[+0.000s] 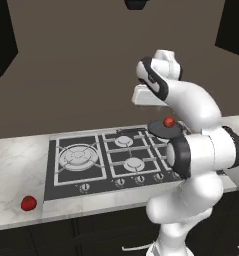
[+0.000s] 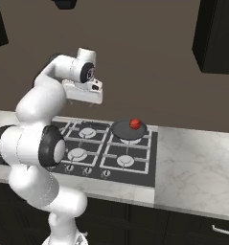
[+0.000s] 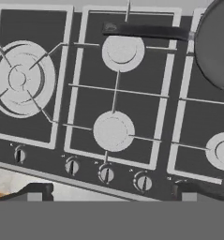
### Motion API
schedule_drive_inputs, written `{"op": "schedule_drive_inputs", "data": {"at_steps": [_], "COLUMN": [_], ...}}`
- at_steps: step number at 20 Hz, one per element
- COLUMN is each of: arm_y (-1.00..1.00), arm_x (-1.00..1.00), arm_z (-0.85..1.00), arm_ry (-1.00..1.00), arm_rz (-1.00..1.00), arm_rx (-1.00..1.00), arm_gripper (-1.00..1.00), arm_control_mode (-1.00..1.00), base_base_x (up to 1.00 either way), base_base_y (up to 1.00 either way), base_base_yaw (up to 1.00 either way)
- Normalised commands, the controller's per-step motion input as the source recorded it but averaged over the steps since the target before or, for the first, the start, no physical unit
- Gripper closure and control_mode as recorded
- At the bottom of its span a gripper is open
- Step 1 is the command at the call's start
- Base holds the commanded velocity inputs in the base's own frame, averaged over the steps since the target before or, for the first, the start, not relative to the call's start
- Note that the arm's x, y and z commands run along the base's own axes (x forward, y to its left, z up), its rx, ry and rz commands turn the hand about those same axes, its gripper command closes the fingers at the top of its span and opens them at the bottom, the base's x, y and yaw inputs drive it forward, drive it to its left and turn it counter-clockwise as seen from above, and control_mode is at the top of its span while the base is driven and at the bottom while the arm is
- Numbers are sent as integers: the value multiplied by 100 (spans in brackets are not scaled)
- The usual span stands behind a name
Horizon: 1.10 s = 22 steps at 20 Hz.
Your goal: Place the pan on the rear right burner on the stove. Then place the tomato and the onion in the pan and turn on the rear right burner.
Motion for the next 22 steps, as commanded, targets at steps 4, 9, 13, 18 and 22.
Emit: {"op": "schedule_drive_inputs", "data": {"at_steps": [4,9,13,18,22], "arm_y": [96,97,100,100,100], "arm_x": [-97,-41,-27,-19,-24], "arm_z": [20,8,0,0,0], "arm_ry": [-13,1,10,15,14], "arm_rz": [0,5,14,14,16], "arm_rx": [-2,0,0,0,0], "arm_gripper": [-100,-100,-100,-100,-100], "arm_control_mode": [-100,-100,-100,-100,-100], "base_base_x": [0,0,0,0,0], "base_base_y": [0,0,0,0,0], "base_base_yaw": [0,0,0,0,0]}}
